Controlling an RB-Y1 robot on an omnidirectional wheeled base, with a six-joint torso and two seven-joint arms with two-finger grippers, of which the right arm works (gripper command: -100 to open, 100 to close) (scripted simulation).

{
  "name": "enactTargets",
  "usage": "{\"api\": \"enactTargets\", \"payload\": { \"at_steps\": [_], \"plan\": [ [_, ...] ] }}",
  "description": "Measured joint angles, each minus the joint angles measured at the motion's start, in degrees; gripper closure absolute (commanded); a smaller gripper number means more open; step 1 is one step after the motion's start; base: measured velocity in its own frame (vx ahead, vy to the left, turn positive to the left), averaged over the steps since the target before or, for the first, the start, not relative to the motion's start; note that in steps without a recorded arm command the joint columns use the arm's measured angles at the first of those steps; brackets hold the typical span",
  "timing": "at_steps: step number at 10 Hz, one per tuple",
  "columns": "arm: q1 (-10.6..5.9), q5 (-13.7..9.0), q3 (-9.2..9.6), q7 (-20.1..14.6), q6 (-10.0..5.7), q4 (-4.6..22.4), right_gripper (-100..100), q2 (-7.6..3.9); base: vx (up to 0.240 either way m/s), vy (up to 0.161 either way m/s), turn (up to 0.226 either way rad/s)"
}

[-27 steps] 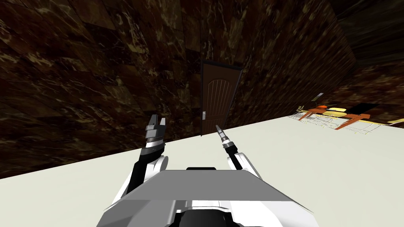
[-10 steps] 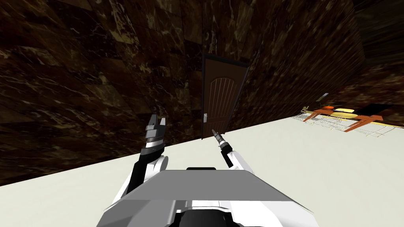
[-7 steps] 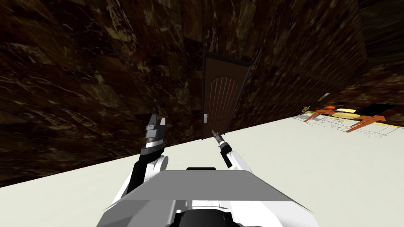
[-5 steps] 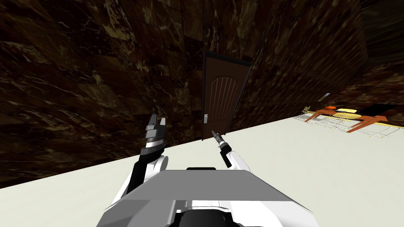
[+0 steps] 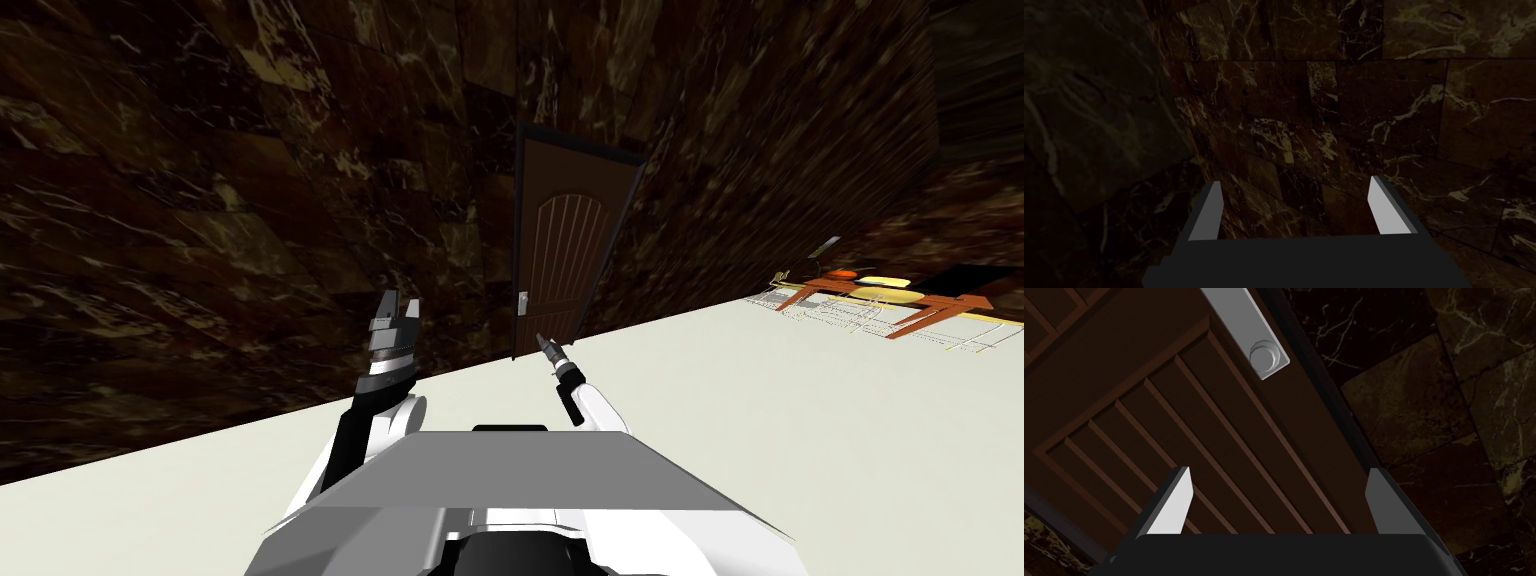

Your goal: Pull the door open

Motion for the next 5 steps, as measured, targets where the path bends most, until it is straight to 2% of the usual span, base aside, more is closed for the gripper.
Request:
{"api": "enactTargets", "payload": {
  "at_steps": [1, 2, 4, 5],
  "plan": [
    [-0.59, 1.0, 1.02, -0.8, 1.36, 0.6, -100, -0.90, 0.074, 0.015, 0.001],
    [-0.54, 3.3, 0.83, -1.9, 1.52, 1.0, -100, -0.59, 0.050, 0.013, -0.001],
    [-1.15, 6.8, 1.62, -3.9, 2.56, 2.1, -100, -1.29, 0.084, 0.011, -0.001],
    [-1.31, 7.8, 1.86, -4.1, 3.11, 2.5, -100, -1.38, 0.102, 0.014, 0.000]
  ]
}}
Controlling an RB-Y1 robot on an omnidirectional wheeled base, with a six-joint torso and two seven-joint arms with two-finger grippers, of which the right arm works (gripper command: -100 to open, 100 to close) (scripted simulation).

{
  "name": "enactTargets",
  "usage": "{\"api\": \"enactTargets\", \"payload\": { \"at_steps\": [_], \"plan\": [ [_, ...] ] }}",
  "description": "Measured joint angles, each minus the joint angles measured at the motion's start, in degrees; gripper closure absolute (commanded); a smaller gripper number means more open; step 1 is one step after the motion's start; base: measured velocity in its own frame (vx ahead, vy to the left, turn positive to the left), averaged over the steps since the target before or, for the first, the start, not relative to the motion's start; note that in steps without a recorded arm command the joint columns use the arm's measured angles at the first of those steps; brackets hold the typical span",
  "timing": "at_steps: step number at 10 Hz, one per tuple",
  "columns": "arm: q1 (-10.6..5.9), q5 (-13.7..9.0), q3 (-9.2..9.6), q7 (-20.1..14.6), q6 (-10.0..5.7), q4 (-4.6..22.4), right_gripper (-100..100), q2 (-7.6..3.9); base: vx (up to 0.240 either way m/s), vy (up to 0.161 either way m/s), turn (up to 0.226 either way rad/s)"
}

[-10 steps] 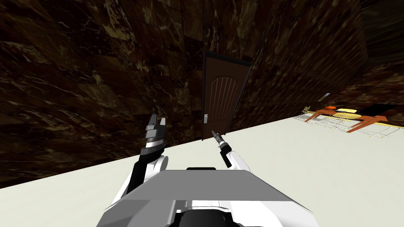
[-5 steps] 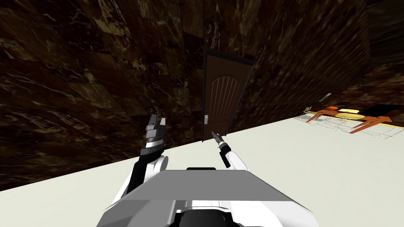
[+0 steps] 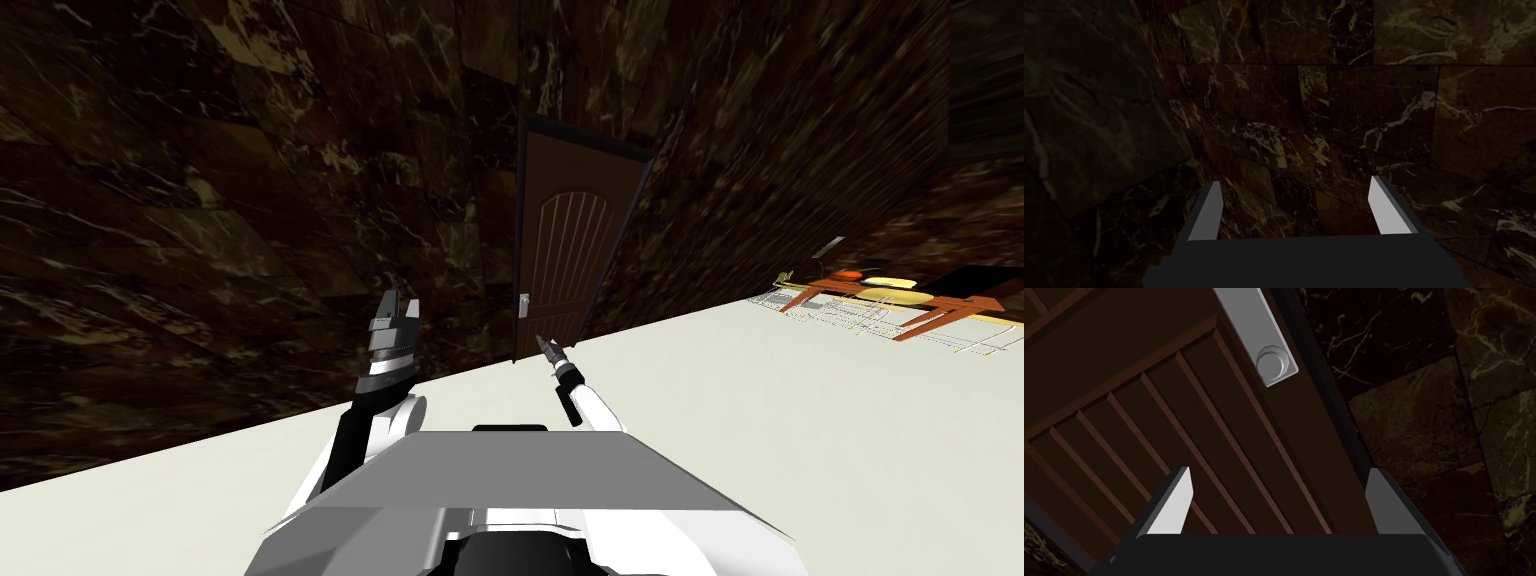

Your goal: Pull the door open

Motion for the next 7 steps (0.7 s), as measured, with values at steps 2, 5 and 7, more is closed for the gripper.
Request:
{"api": "enactTargets", "payload": {
  "at_steps": [2, 5, 7],
  "plan": [
    [-0.66, 3.4, 1.09, -1.9, 1.61, 1.2, -100, -0.94, 0.101, 0.017, -0.002],
    [-1.73, 8.8, 2.49, -5.0, 3.90, 3.2, -100, -1.88, 0.101, 0.015, -0.001],
    [-2.24, 12.3, 3.22, -6.7, 5.15, 4.2, -100, -2.40, 0.084, 0.019, -0.003]
  ]
}}
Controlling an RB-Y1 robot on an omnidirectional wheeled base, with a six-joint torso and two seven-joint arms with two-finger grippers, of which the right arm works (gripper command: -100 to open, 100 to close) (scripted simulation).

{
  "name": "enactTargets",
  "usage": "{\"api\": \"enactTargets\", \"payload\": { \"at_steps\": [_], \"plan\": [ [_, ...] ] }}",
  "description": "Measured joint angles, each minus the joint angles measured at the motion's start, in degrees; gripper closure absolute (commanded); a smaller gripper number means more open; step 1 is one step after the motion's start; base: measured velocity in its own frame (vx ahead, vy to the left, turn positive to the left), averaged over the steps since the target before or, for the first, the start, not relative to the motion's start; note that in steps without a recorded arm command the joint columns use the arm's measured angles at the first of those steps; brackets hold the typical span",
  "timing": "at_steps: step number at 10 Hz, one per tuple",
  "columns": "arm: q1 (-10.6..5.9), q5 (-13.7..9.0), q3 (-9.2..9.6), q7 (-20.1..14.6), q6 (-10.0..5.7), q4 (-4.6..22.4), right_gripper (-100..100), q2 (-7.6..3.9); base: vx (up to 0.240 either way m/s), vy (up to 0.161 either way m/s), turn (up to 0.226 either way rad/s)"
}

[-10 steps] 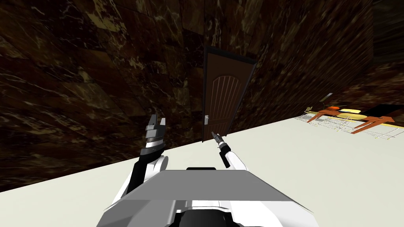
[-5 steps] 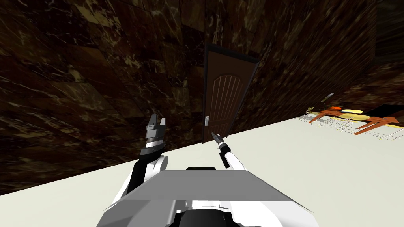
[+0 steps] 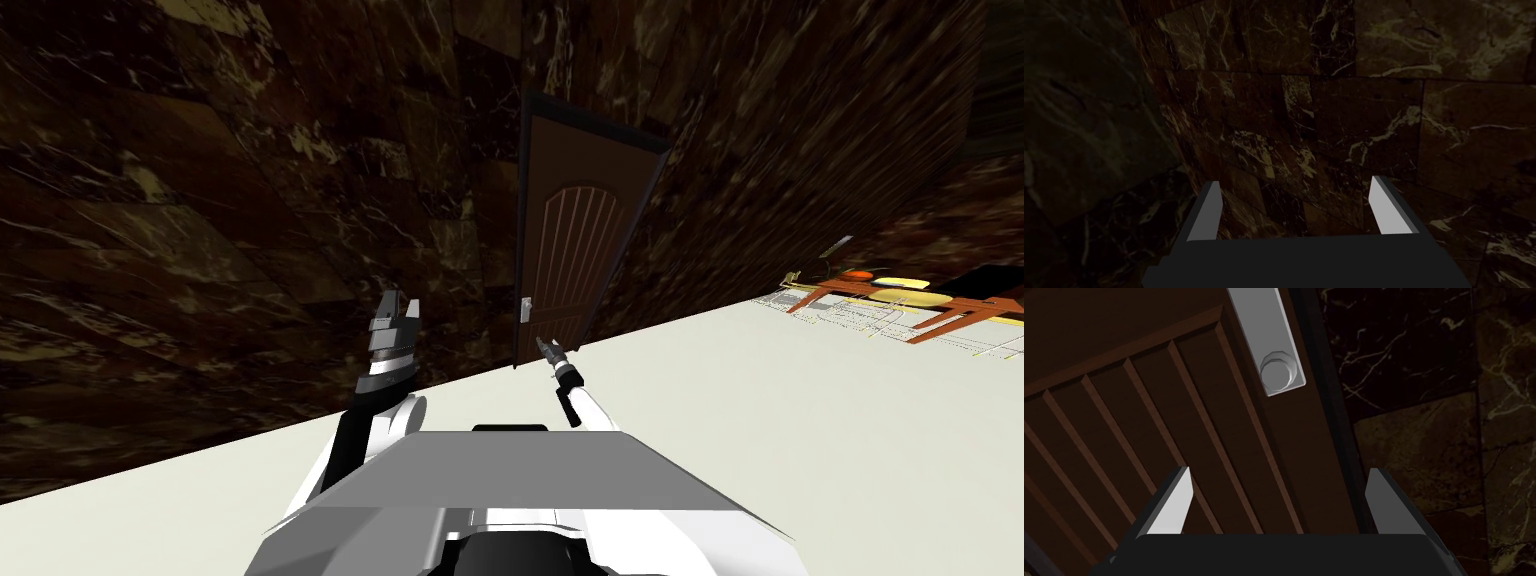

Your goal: Pull the door open

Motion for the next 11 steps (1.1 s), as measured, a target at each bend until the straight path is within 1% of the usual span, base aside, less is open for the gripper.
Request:
{"api": "enactTargets", "payload": {
  "at_steps": [5, 11],
  "plan": [
    [-1.39, 8.4, 1.95, -4.2, 3.17, 2.7, -100, -1.40, 0.093, 0.012, -0.002],
    [-2.83, 16.7, 3.96, -8.7, 6.50, 5.5, -100, -2.86, 0.086, 0.002, -0.003]
  ]
}}
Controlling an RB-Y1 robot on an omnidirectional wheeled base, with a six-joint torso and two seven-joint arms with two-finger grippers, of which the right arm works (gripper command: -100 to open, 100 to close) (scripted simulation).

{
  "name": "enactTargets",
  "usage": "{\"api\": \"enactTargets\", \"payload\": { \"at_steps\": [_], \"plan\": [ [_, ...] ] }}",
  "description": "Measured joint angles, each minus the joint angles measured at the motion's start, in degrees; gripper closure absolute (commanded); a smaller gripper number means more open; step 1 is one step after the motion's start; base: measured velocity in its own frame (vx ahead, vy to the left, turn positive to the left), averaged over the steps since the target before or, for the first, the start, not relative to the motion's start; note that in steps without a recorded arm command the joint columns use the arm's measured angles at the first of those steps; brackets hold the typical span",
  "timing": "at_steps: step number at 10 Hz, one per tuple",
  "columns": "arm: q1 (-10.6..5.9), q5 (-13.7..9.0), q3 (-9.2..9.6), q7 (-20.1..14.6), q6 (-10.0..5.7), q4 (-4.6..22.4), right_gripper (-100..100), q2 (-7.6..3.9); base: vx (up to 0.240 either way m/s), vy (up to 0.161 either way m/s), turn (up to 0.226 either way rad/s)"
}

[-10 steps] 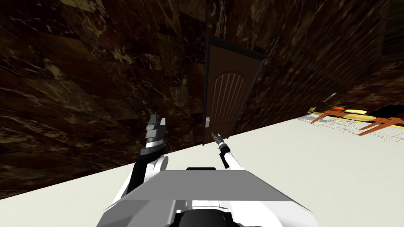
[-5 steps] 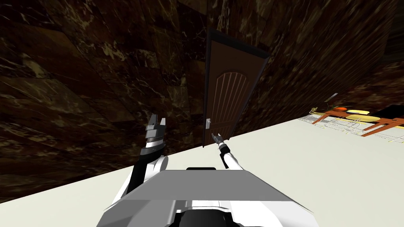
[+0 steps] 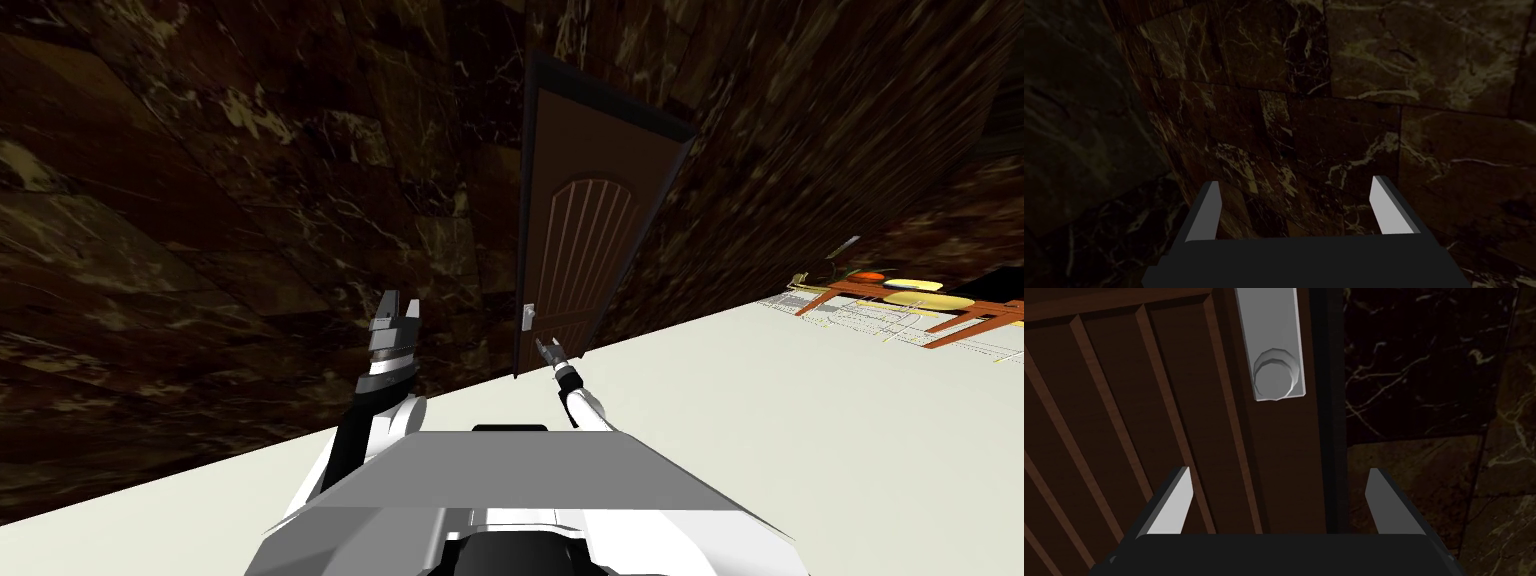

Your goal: Pull the door open

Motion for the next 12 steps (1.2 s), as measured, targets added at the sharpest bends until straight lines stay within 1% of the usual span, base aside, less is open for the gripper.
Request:
{"api": "enactTargets", "payload": {
  "at_steps": [11, 12],
  "plan": [
    [-2.19, 12.7, 3.08, -6.7, 5.04, 4.2, -100, -2.22, 0.066, -0.005, -0.005],
    [-2.22, 12.8, 3.11, -6.9, 5.15, 4.3, -100, -2.24, -0.025, 0.076, 0.240]
  ]
}}
